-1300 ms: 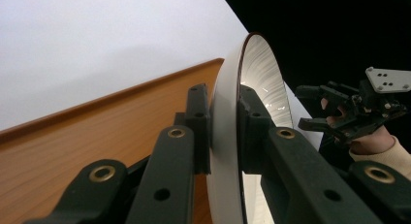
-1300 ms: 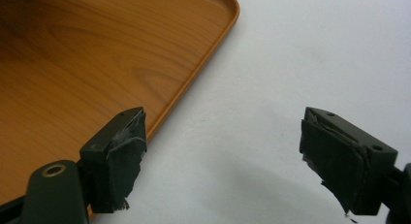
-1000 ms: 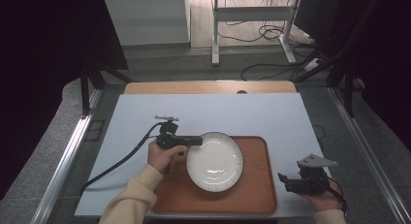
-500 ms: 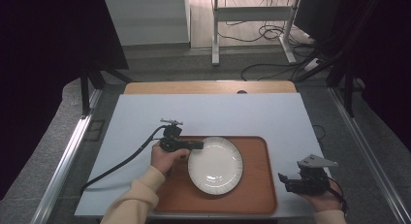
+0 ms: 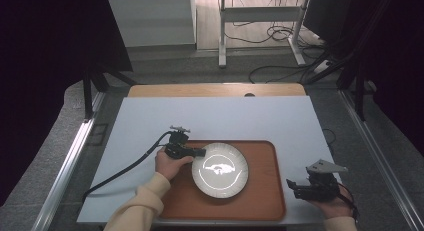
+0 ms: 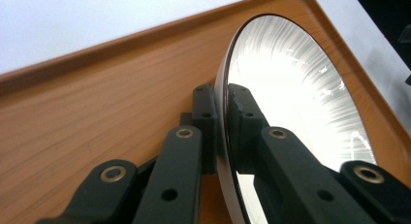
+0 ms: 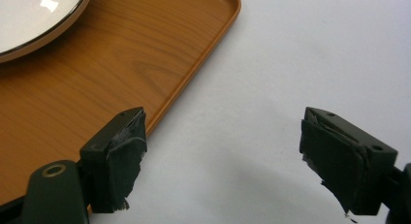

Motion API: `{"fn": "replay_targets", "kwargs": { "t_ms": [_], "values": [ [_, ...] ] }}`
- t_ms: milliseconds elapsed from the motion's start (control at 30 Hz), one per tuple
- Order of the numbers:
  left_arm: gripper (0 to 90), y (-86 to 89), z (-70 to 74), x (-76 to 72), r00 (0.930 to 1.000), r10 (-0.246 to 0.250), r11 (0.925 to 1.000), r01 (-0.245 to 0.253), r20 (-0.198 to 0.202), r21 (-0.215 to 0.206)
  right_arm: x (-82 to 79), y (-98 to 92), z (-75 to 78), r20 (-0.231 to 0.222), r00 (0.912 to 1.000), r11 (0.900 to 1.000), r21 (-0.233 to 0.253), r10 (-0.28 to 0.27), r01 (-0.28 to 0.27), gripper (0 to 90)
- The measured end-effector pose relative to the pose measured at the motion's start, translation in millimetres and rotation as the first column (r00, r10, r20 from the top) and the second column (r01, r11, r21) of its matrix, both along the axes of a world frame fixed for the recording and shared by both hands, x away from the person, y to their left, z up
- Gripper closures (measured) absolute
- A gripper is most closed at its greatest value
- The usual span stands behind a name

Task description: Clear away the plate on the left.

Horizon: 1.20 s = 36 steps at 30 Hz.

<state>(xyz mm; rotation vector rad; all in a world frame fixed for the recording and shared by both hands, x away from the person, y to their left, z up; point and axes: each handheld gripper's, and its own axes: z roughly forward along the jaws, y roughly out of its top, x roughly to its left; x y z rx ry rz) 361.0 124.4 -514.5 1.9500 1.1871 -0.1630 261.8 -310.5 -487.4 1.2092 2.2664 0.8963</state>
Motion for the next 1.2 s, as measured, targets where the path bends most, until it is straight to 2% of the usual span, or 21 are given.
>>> {"fn": "replay_targets", "kwargs": {
  "t_ms": [100, 133, 300, 433, 600, 667, 767, 800, 867, 1000, 1100, 1200],
  "values": [
    [81.6, -0.3, -4.0, 0.3, 1.0, 0.002, 0.9999, -0.002, -0.009, 0.014, -0.1, -0.2, -0.3, -0.005, 1.0, 1.0, -0.002, 0.0, 0.0, 17.4],
    [80.7, -1.9, -7.3, 0.1, 1.0, 0.003, 0.9994, -0.003, -0.008, 0.034, -0.1, -0.2, -0.6, -0.005, 1.0, 1.0, 0.0, 0.0, 0.0, 17.4],
    [79.8, -3.0, -9.5, 0.1, 0.9999, -0.001, 0.9993, 0.001, -0.011, 0.036, 0.1, -0.1, -1.1, -0.008, 1.0, 1.0, -0.004, 0.002, -0.002, 17.4],
    [78.6, -4.0, -11.8, 0.1, 0.9998, -0.007, 0.998, 0.008, -0.016, 0.063, 0.1, 0.0, -1.3, -0.009, 1.0, 1.0, -0.007, 0.003, -0.003, 17.4],
    [75.7, -5.5, -13.0, -0.4, 0.9998, -0.012, 0.9971, 0.013, -0.013, 0.074, -0.4, -0.5, -1.7, -0.015, 0.9999, 1.0, -0.01, 0.003, -0.003, 17.4],
    [73.7, -5.4, -12.2, -0.2, 0.9997, -0.014, 0.9977, 0.016, -0.017, 0.065, -0.4, -0.3, -1.7, -0.016, 0.9999, 1.0, -0.01, 0.004, -0.004, 17.4],
    [67.1, -3.9, -7.4, -1.0, 1.0, -0.005, 0.9983, 0.005, 0.007, 0.058, -0.5, -0.3, -1.7, -0.015, 0.9999, 1.0, -0.011, 0.004, -0.005, 17.4],
    [64.0, -2.2, -5.4, -0.9, 0.9998, -0.012, 0.9979, 0.011, 0.015, 0.063, -0.5, -0.3, -1.6, -0.015, 0.9999, 1.0, -0.011, 0.004, -0.004, 17.4],
    [59.3, 0.5, 1.1, -3.2, 0.999, 0.003, 0.9975, -0.007, 0.044, 0.07, -0.4, -0.2, -1.4, -0.013, 0.9999, 1.0, -0.009, 0.004, -0.004, 17.4],
    [51.2, 8.4, 13.8, -10.4, 0.9945, -0.02, 0.9946, 0.009, 0.103, 0.104, 0.2, -0.2, -1.6, -0.015, 0.9999, 1.0, -0.012, 0.006, -0.006, 17.4],
    [48.6, 12.1, 19.9, -16.4, 0.9908, -0.05, 0.9921, 0.035, 0.126, 0.12, 0.1, 0.2, -1.5, -0.013, 0.9999, 1.0, -0.011, 0.008, -0.008, 17.4],
    [47.2, 14.9, 24.0, -20.7, 0.9891, -0.068, 0.991, 0.052, 0.131, 0.124, -0.1, 0.2, -1.1, -0.01, 0.9999, 1.0, -0.011, 0.009, -0.009, 17.4]
  ]
}}
